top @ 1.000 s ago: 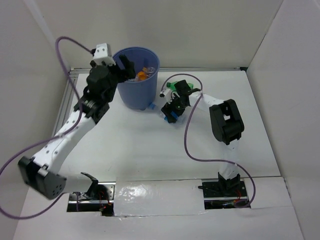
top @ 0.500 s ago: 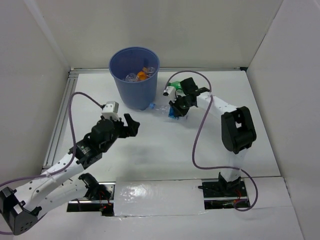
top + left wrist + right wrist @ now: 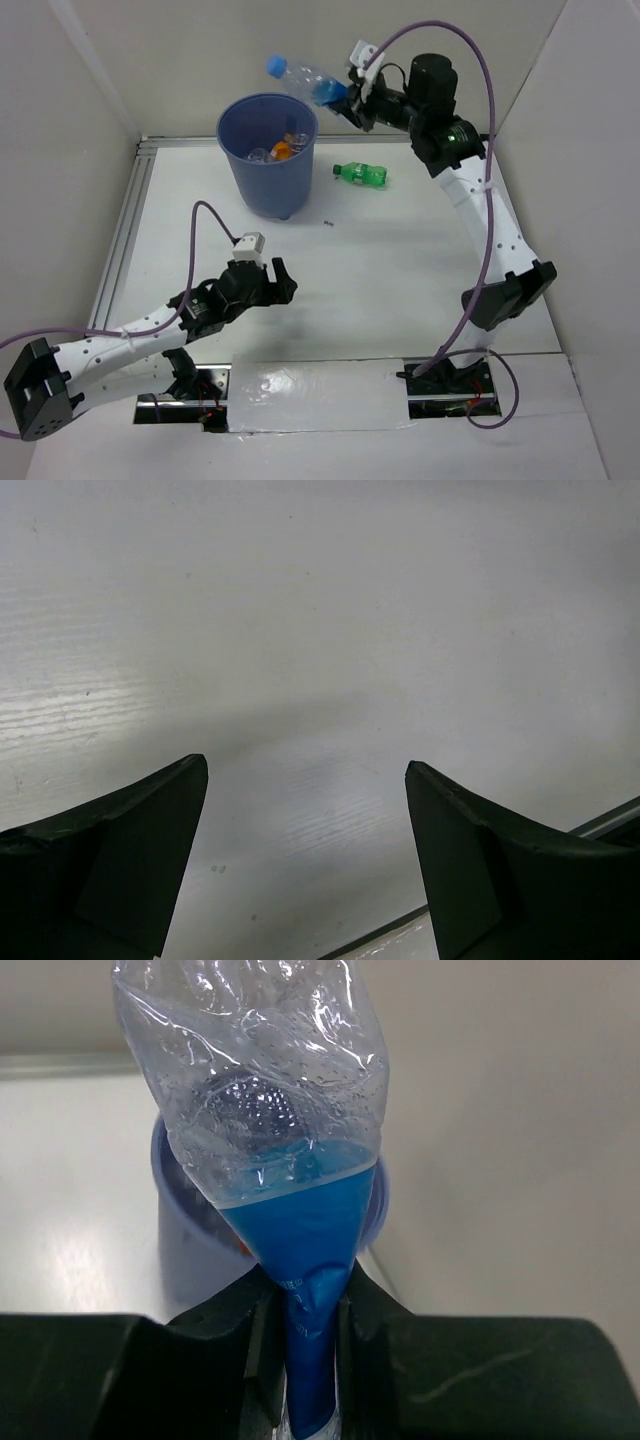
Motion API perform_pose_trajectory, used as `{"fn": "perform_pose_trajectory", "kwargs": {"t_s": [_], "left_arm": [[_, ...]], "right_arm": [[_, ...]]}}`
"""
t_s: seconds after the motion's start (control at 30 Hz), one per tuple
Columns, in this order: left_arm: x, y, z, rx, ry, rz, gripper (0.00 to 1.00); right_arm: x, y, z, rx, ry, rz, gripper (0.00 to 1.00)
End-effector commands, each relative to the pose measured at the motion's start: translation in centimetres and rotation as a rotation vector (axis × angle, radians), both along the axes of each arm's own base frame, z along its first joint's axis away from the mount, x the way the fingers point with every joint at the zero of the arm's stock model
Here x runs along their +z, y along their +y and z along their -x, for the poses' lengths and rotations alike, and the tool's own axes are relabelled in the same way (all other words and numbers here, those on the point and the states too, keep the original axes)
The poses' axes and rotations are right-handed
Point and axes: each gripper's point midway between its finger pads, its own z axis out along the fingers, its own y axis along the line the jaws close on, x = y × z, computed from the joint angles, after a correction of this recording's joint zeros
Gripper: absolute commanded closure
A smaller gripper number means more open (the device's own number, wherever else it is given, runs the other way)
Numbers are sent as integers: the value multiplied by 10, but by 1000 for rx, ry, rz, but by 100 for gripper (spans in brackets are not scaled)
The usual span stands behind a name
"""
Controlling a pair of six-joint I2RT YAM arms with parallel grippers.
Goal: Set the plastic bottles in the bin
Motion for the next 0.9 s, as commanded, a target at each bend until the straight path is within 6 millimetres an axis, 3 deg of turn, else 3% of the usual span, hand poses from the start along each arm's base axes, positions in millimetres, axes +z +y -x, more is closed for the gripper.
{"fn": "perform_pose_trajectory", "kwargs": {"t_s": [0.0,0.03,0.07,0.1,0.13,0.17,0.2,0.23,0.27,0.3,0.37,0.4,0.5,0.57,0.6,0.67,0.7,0.73,0.8,0.87], "left_arm": [[10,-12,-1,6,-23,72,7],[10,-13,-1,11,-19,79,7],[6,-14,2,0,-16,76,7],[2,-16,6,-4,-6,78,7],[2,-16,6,-4,-5,78,7],[2,-18,9,-18,-5,78,7],[2,-21,11,-22,0,86,7],[3,-22,13,-28,-4,84,7],[1,-21,14,-23,6,82,7],[1,-23,16,-28,3,79,7],[-3,-22,19,-33,3,68,7],[-3,-25,21,-43,3,68,7],[-6,-24,22,-43,4,67,7],[-8,-26,24,-52,3,69,6],[-8,-29,24,-60,6,75,6],[-10,-31,24,-73,5,69,6],[-12,-34,24,-81,11,70,6],[-12,-34,24,-86,8,63,6],[-17,-36,24,-99,15,51,6],[-17,-36,24,-99,15,51,6]], "right_arm": [[9,46,-33,8,-49,-67,100],[21,53,-37,5,-79,-82,98],[18,60,-45,-5,-70,-97,94],[3,79,-71,-16,-68,-138,81],[6,79,-70,-16,-60,-154,81],[6,89,-74,-15,-66,-176,74],[-14,99,-90,-16,-40,-172,66],[-18,107,-94,-16,-31,-182,48],[-1,108,-95,-13,-62,-201,39],[-22,114,-108,-28,-21,-195,30],[-25,115,-112,-38,-3,-206,3],[-25,116,-112,-38,7,-213,0],[-23,117,-112,-37,17,-238,0],[-6,105,-113,-74,-9,-268,0],[-3,91,-123,-111,-20,-274,0],[-3,71,-136,-190,-25,-279,0],[-16,62,-145,-230,-4,-266,0],[-25,40,-158,-281,15,-251,9],[-43,16,-172,-336,51,-227,28],[-65,-18,-190,-411,94,-200,60]]}}
